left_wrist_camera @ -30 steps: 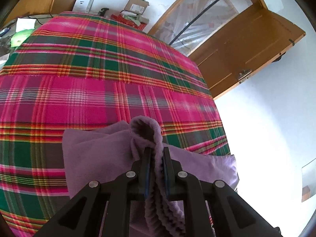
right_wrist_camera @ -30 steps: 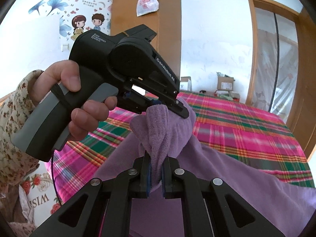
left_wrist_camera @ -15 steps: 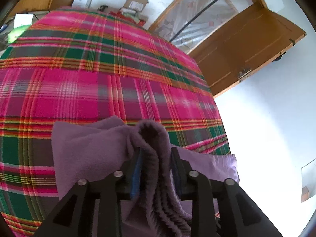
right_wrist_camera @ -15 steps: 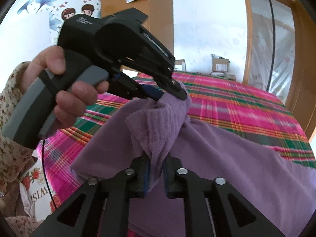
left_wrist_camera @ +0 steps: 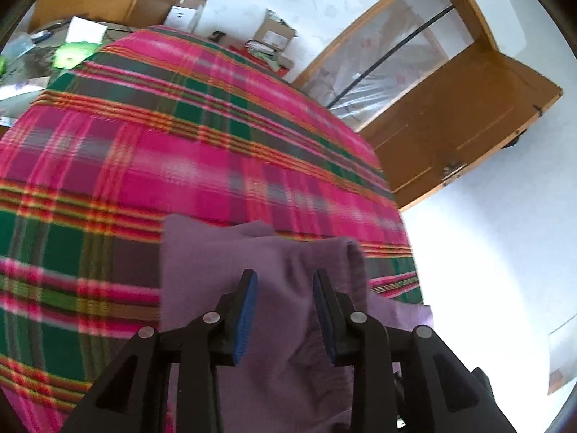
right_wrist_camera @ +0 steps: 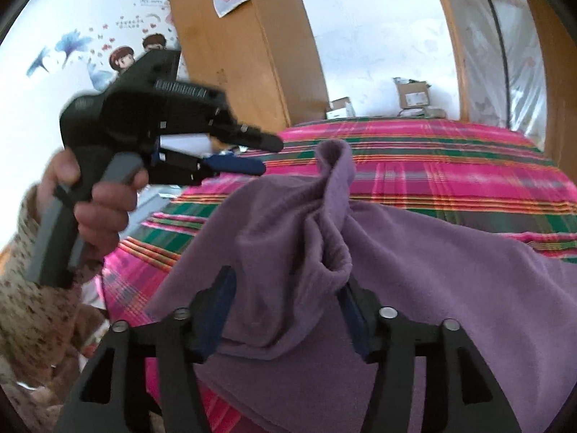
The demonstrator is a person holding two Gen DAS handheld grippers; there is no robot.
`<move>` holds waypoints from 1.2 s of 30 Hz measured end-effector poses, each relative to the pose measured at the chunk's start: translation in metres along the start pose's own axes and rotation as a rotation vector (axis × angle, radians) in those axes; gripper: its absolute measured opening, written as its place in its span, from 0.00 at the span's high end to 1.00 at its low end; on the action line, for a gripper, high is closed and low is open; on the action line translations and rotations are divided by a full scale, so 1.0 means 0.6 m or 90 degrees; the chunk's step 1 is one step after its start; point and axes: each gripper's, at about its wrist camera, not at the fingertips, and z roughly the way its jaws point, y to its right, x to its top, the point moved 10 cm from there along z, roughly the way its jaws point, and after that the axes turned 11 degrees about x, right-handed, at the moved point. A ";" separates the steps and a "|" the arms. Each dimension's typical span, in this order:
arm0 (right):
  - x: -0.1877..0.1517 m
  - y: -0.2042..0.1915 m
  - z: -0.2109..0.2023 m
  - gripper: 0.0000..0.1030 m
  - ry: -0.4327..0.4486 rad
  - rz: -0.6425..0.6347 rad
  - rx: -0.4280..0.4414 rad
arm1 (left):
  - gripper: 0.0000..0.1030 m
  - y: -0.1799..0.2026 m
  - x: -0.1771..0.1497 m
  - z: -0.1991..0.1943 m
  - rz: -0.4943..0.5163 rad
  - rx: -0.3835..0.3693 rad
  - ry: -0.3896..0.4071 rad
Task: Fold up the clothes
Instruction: 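Hold the pants raised by the waistband with both grippers, letting them hang, then lower the held purple pants waistband onto the bed with both grippers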
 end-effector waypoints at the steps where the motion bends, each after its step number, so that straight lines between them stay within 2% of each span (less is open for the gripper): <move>1: 0.001 0.001 0.000 0.38 -0.001 0.008 0.012 | 0.69 -0.007 -0.002 0.000 -0.005 0.004 0.001; 3: 0.002 0.003 -0.002 0.34 -0.002 0.023 0.036 | 0.69 -0.017 -0.009 0.003 -0.019 -0.003 -0.005; 12: 0.018 0.048 0.012 0.34 -0.039 0.157 0.121 | 0.69 -0.054 -0.026 -0.015 -0.053 0.001 0.021; 21: 0.035 0.075 0.048 0.35 -0.076 0.204 0.089 | 0.69 -0.076 -0.038 -0.009 -0.067 0.006 0.014; 22: 0.036 0.074 0.048 0.36 -0.075 0.200 0.085 | 0.69 -0.079 -0.038 -0.009 -0.070 0.006 0.013; 24: 0.035 0.072 0.049 0.56 -0.078 0.187 0.071 | 0.69 -0.085 -0.038 -0.007 -0.075 0.007 0.011; 25: 0.033 0.071 0.049 0.59 -0.082 0.181 0.064 | 0.69 -0.088 -0.038 -0.009 -0.078 0.008 0.014; 27: 0.031 0.071 0.051 0.73 -0.088 0.170 0.051 | 0.69 -0.092 -0.037 -0.011 -0.080 0.010 0.017; 30: 0.036 0.069 0.044 0.77 -0.075 0.166 0.045 | 0.69 -0.095 -0.038 -0.010 -0.084 0.009 0.016; 36: 0.053 0.061 0.005 0.79 -0.016 0.192 0.064 | 0.69 -0.102 -0.040 -0.014 -0.088 0.014 0.022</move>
